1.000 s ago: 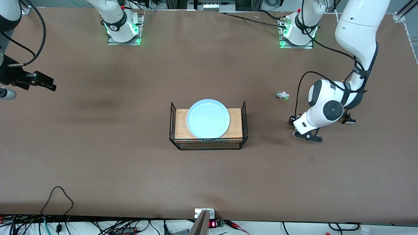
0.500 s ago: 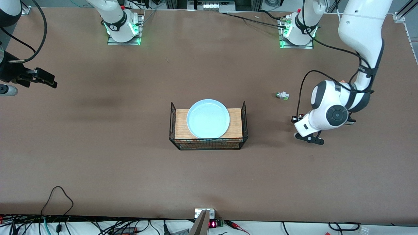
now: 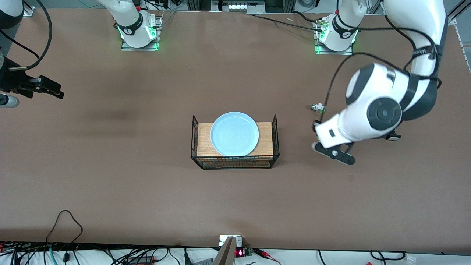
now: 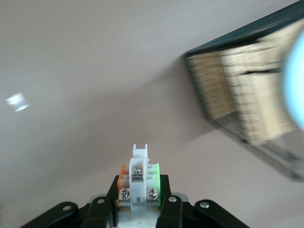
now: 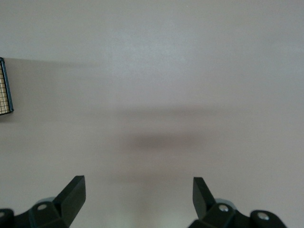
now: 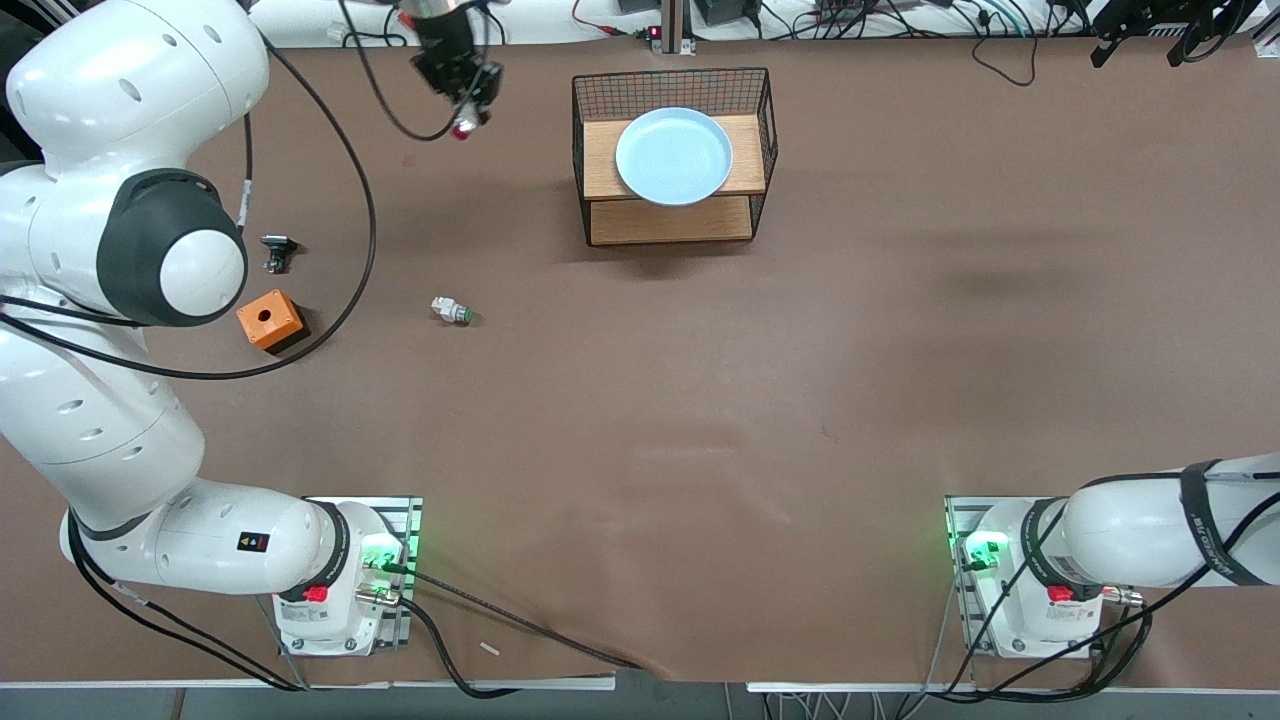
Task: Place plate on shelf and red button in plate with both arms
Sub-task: 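Carry the button with the left gripper over the plate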
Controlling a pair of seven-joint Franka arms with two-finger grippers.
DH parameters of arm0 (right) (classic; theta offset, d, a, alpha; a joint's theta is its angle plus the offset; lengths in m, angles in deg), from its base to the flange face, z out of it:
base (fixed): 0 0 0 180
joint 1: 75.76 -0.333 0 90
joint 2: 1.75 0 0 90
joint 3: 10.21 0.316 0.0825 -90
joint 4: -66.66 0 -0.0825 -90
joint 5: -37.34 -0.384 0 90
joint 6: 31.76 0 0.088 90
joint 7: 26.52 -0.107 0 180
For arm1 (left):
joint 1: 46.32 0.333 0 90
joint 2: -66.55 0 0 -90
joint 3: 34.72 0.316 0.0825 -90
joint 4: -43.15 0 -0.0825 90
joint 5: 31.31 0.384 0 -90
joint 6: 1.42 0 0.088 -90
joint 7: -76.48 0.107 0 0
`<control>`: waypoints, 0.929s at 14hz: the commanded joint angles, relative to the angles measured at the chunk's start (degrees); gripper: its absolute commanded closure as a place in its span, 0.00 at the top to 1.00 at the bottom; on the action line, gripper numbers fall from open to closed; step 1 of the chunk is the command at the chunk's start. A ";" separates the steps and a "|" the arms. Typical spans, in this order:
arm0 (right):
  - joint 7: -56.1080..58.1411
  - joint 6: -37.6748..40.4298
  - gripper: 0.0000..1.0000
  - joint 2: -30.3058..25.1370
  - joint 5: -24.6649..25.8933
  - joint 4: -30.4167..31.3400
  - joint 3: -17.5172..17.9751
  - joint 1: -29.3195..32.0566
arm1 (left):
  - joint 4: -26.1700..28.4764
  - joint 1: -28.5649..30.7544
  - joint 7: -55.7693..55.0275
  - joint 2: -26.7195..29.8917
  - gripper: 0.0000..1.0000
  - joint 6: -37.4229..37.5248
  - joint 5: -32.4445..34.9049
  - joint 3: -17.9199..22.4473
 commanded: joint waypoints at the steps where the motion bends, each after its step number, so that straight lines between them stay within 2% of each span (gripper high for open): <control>1: 0.46 1.55 1.00 -0.83 0.65 -0.58 0.11 -0.06 | -5.12 -1.23 -5.99 -2.17 0.11 1.05 -8.73 -2.20; 3: 0.37 1.82 1.00 -0.74 0.65 -0.58 0.03 -0.06 | -8.28 -4.73 -11.18 -4.01 0.11 -0.52 -14.01 -2.29; 5: 0.28 2.43 1.00 -0.83 0.65 -0.58 0.03 -0.06 | -10.14 -9.56 -18.02 -6.30 0.11 -6.47 -15.53 -2.20; 8: 0.28 3.31 1.00 -0.83 0.47 -0.58 0.03 -0.06 | -10.23 -13.10 -20.78 -10.08 0.11 -12.03 -14.83 -1.24; 13: 0.28 2.96 1.00 -0.83 0.30 -0.58 0.03 -0.06 | -9.80 -16.18 -20.35 -13.69 0.15 -15.55 -7.46 -1.15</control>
